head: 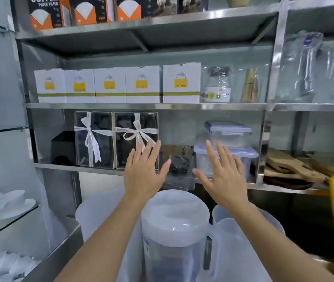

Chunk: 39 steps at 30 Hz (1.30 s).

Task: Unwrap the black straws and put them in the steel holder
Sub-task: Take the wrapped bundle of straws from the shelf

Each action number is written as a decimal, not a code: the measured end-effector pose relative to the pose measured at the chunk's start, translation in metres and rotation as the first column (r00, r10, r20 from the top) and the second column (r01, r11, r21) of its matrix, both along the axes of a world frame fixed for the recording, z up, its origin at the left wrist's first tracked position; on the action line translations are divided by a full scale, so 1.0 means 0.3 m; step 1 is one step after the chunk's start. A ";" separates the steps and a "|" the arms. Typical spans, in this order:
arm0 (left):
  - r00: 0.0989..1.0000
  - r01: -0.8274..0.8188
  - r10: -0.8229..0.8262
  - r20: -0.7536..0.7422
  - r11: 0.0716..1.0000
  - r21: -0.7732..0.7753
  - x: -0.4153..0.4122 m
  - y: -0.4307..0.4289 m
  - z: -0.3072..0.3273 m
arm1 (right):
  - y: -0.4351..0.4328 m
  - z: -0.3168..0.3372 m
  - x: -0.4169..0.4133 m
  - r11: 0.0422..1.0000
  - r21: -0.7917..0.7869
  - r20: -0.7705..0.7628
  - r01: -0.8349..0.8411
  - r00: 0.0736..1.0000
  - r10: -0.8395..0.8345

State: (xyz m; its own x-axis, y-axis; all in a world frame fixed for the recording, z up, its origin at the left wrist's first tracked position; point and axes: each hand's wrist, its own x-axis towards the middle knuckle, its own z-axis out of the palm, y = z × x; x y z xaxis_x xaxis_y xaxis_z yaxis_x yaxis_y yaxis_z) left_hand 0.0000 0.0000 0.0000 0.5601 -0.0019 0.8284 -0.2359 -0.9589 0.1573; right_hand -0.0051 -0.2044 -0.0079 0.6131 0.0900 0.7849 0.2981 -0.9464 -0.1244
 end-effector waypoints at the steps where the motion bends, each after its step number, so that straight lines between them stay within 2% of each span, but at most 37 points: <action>1: 1.000 0.005 -0.005 -0.031 1.000 0.002 0.033 0.004 -0.013 | 0.011 -0.011 0.031 1.000 0.011 -0.036 -0.005 0.999 0.005; 3: 0.997 -0.030 0.032 -0.072 0.999 0.032 0.116 0.014 -0.057 | 0.029 -0.044 0.108 1.000 0.008 -0.118 0.027 0.993 -0.026; 7: 0.944 -0.068 0.066 -0.323 0.998 0.005 0.264 0.033 -0.140 | 0.068 -0.112 0.226 0.998 0.050 -0.395 0.044 0.919 -0.021; 10: 0.849 -0.078 -0.020 -0.529 0.984 -0.163 0.327 0.036 -0.157 | 0.089 -0.137 0.289 0.975 0.223 -0.605 -0.003 0.783 0.141; 12: 0.796 -0.049 -0.175 -0.580 0.936 -0.350 0.343 0.027 -0.162 | 0.105 -0.148 0.312 0.910 0.411 -0.646 -0.056 0.687 0.334; 15: 0.712 0.027 -0.413 -0.568 0.825 -0.565 0.359 0.019 -0.175 | 0.117 -0.162 0.331 0.763 0.641 -0.568 -0.080 0.620 0.542; 18: 0.680 0.054 -0.529 -0.508 0.727 -0.685 0.352 0.016 -0.178 | 0.113 -0.169 0.333 0.700 0.714 -0.557 -0.032 0.579 0.595; 21: 0.691 0.091 -0.617 -0.376 0.591 -0.802 0.338 0.020 -0.145 | 0.095 -0.150 0.327 0.632 0.774 -0.473 -0.035 0.632 0.614; 23: 0.719 0.092 -0.649 -0.250 0.445 -0.891 0.340 0.029 -0.115 | 0.083 -0.115 0.314 0.549 0.835 -0.369 -0.050 0.689 0.624; 24: 0.733 0.095 -0.647 -0.208 0.401 -0.911 0.338 0.035 -0.106 | 0.078 -0.090 0.304 0.510 0.859 -0.321 -0.056 0.716 0.620; 25: 0.745 0.108 -0.635 -0.202 0.414 -0.904 0.333 0.043 -0.102 | 0.071 -0.064 0.293 0.481 0.874 -0.281 -0.068 0.738 0.614; 28: 0.754 0.177 -0.588 -0.293 0.611 -0.772 0.308 0.060 -0.108 | 0.052 0.016 0.253 0.424 0.900 -0.196 -0.106 0.769 0.609; 31: 0.679 0.305 -0.638 -0.363 0.695 -0.651 0.280 0.044 -0.096 | 0.033 0.079 0.205 0.412 0.898 -0.156 -0.157 0.761 0.630; 33: 0.653 0.433 -0.708 -0.270 0.641 -0.634 0.252 0.011 -0.056 | 0.018 0.114 0.168 0.422 0.883 -0.134 -0.205 0.753 0.645; 36: 0.655 0.509 -0.756 0.005 0.436 -0.742 0.193 -0.039 0.031 | -0.002 0.179 0.106 0.383 0.880 -0.061 -0.282 0.732 0.678; 37: 0.659 0.515 -0.751 0.043 0.409 -0.753 0.173 -0.049 0.059 | -0.009 0.205 0.083 0.364 0.881 -0.032 -0.304 0.728 0.685; 39: 0.673 0.536 -0.736 0.075 0.416 -0.735 0.134 -0.065 0.115 | -0.022 0.258 0.035 0.348 0.871 0.010 -0.347 0.720 0.694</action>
